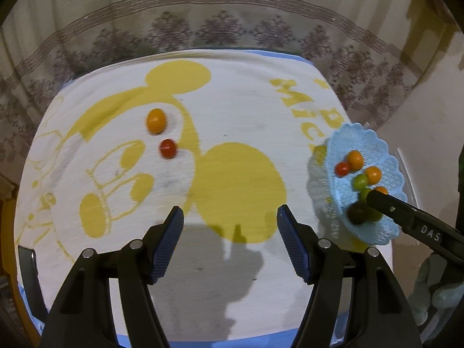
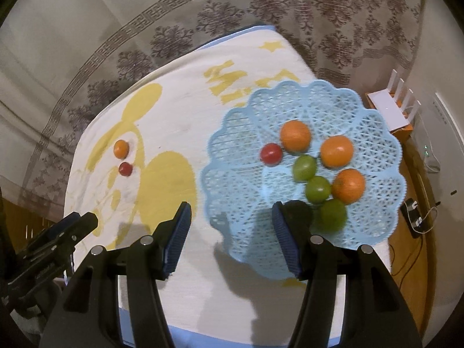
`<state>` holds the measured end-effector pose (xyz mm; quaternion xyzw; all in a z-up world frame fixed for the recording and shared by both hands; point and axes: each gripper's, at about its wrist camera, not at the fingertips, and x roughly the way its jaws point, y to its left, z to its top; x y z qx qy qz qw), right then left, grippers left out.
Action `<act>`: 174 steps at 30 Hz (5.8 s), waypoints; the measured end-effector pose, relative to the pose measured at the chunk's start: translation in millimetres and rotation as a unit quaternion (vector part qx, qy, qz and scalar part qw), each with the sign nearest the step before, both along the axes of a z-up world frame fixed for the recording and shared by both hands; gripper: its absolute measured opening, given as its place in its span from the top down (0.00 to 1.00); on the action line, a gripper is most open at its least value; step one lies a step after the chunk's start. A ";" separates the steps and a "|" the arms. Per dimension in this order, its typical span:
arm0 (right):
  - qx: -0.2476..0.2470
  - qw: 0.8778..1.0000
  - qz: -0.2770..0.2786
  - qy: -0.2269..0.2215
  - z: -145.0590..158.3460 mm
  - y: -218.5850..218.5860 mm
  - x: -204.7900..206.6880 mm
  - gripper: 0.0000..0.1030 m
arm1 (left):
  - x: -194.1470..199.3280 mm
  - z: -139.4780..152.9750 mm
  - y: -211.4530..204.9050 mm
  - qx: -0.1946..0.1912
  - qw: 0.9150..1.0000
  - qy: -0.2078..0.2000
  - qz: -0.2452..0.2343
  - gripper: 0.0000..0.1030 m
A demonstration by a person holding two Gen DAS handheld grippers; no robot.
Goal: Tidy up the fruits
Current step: 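Withdraw both open tools back over the last orange and red tomato, then grasp the red cherry tomato with the left tool while the right tool grasps the small orange, then carry the red tomato and small orange over the blue basket with both tools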
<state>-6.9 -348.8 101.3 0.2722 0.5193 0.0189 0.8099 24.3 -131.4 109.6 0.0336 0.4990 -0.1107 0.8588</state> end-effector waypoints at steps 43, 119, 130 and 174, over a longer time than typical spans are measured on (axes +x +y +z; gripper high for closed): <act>-0.105 0.994 -0.001 0.019 -17.1 90.5 53.9 0.35 | 161.9 -91.1 65.2 0.003 0.997 0.074 -0.002 0.56; 0.011 0.996 0.090 -0.018 -3.4 143.6 134.6 0.66 | 74.1 -21.5 124.5 -0.023 0.998 0.025 0.056 0.74; 0.011 0.999 0.038 -0.031 13.1 58.7 70.3 0.66 | 39.7 -6.6 54.1 -0.018 1.000 0.008 0.013 0.74; 0.009 0.999 -0.031 0.005 -11.6 -75.6 -51.4 0.65 | -10.2 -11.0 -147.5 -0.017 0.989 0.008 -0.145 0.74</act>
